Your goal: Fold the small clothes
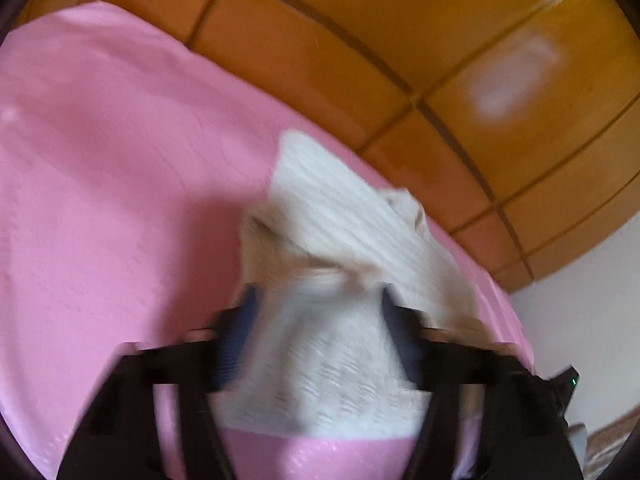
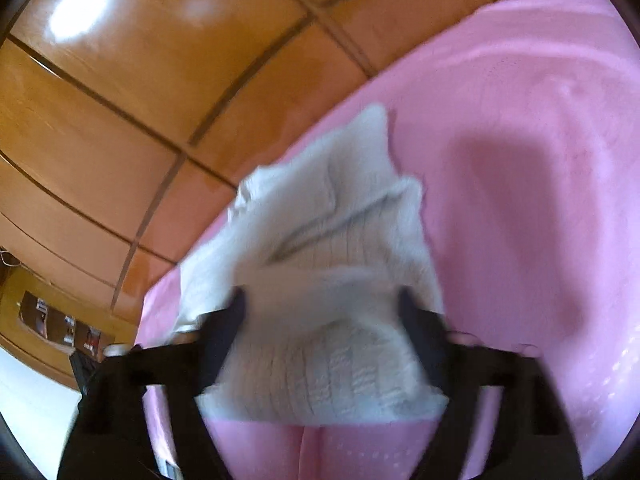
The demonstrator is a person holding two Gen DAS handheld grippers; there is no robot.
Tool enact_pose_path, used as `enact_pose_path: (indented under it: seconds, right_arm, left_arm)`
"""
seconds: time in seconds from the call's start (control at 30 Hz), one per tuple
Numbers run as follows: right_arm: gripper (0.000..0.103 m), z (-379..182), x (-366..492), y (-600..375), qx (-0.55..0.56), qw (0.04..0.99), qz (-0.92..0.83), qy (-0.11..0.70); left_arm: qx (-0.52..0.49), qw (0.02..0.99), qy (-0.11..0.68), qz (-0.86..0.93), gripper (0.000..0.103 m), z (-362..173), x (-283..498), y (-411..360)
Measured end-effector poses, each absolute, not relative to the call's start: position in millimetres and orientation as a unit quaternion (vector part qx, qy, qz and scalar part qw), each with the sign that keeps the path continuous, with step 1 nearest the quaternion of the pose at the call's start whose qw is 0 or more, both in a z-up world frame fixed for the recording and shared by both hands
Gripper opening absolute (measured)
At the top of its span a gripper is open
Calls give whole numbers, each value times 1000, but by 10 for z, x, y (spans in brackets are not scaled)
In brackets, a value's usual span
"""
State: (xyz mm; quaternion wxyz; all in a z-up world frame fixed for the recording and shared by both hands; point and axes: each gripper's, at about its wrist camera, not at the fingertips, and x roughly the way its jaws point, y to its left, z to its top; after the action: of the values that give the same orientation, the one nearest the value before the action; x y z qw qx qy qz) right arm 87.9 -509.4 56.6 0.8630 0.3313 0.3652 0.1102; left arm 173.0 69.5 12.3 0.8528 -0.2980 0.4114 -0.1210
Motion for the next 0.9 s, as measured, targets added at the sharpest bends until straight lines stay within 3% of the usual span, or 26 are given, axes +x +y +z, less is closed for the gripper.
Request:
enact_pose_path:
  seconds: [0.1,0.43,0.47,0.5,0.53,0.57,0.67,0.9]
  right_arm:
    - [92,601,717,-5231,313,871,105,363]
    - [89,171,608,-4731,165,892,69,415]
    - [80,160,655,-4651,151,896,64,413]
    - [74,155,678,-4601,141,896,64,415]
    - [56,165,718,-4527,126,897,63,419]
    - [26,180,747,-4486,122,896,69,422]
    - [20,263,688,-4494,140,892,87,422]
    - [16,442,228,-4651,192,885,120,406]
  left_arm:
    - [-278,855,420,-125,68,46,1627,823]
    - [-190,853,459,-162,72,-381,1398,535]
    - [-182,853,462,-161,58,-374,1417,488]
    - [-181,852,465,-160,30,-371,1431,476]
    - [-182,846,475,-162,23,-382,1459,457]
    - [-183,845,476,-162,19,-371,1448,463]
    - [-174,852,468,-160,16,-291,1336,470]
    - [-197,851,450,-187,14,-147,887,589]
